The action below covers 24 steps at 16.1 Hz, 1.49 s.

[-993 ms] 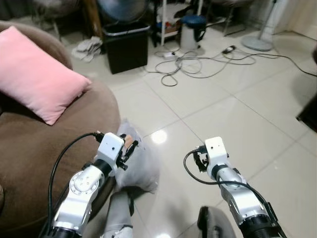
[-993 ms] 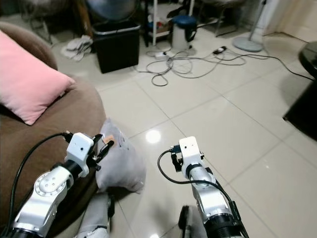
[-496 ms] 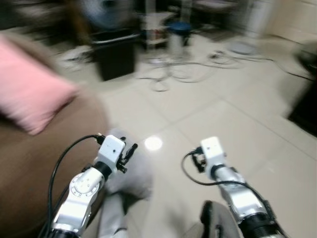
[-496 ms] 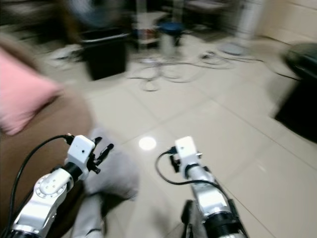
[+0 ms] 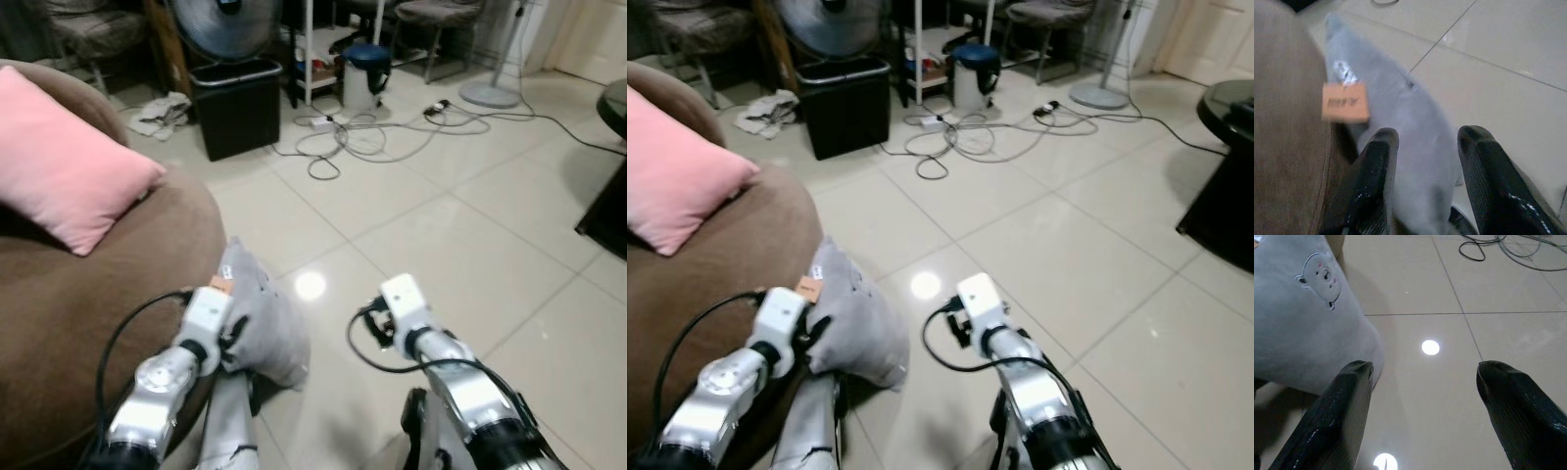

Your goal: Move the pillow to the sofa from floor

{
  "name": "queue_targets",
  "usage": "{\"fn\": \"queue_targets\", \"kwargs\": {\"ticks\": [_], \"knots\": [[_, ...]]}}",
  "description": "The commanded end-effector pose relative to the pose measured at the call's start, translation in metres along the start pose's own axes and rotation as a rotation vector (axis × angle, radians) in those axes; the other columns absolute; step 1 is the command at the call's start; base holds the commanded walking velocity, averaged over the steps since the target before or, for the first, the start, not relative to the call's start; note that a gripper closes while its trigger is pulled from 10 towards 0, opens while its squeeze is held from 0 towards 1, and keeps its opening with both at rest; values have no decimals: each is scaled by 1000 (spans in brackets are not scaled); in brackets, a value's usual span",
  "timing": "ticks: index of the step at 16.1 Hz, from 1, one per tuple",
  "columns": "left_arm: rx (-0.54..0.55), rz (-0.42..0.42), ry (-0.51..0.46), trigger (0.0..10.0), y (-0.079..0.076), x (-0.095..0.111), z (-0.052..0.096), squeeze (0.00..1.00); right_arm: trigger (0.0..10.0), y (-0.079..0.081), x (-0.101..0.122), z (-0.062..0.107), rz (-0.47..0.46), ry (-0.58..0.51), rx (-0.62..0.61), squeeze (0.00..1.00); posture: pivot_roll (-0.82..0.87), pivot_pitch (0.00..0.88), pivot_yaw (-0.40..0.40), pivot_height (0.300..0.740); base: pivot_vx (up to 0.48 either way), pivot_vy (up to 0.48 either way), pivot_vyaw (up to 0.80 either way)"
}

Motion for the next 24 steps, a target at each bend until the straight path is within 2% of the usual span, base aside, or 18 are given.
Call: {"fn": "queue_targets", "kwargs": {"ticks": [1,3,5,7,10,13,16,17,20,24], "knots": [[36,64,8,10000,7,-2,-3,1000,10000,2,3,-3,32,-5,21,0,118,0,-20,520,0,0,0],[85,122,39,10000,11,-11,-8,1000,10000,8,2,-7,68,-9,58,0,96,0,-22,520,0,0,0],[114,137,37,10000,12,-13,-10,1000,10000,12,2,-7,109,-9,90,0,79,0,-35,520,0,0,0],[183,190,18,10000,16,-16,-11,1000,10000,16,1,-4,172,-9,141,0,52,0,-49,520,0,0,0],[258,239,10,10000,12,-29,-7,1000,10000,18,-7,9,193,6,209,0,58,0,-115,520,0,0,0],[282,280,1,10000,5,-41,-1,1000,10000,21,-15,17,232,30,236,0,46,0,-123,520,0,0,0],[297,345,-32,10000,2,-43,2,1000,10000,35,-14,28,264,23,275,0,1,0,-112,520,0,0,0],[309,338,-47,10000,6,-40,1,1000,10000,41,-10,34,307,10,298,0,-18,0,-112,520,0,0,0],[335,320,-32,10000,15,-38,-1,1000,10000,45,-14,47,309,25,321,0,-34,37,-105,520,0,0,0],[352,321,-5,10000,22,-39,-4,1000,10000,43,-9,51,321,38,303,0,-106,86,-97,520,0,0,0]]}}
Point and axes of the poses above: a point about 5 cm out from each wrist's last joint towards the gripper, its own z axis pointing back from the gripper into the wrist, its own x axis along the axis of the wrist's last joint, y = z × x, the point moved 6 cm from there along -z, pointing out of the wrist towards the gripper, and after that the axes turned 8 degrees about -z, right-handed, at the moved point
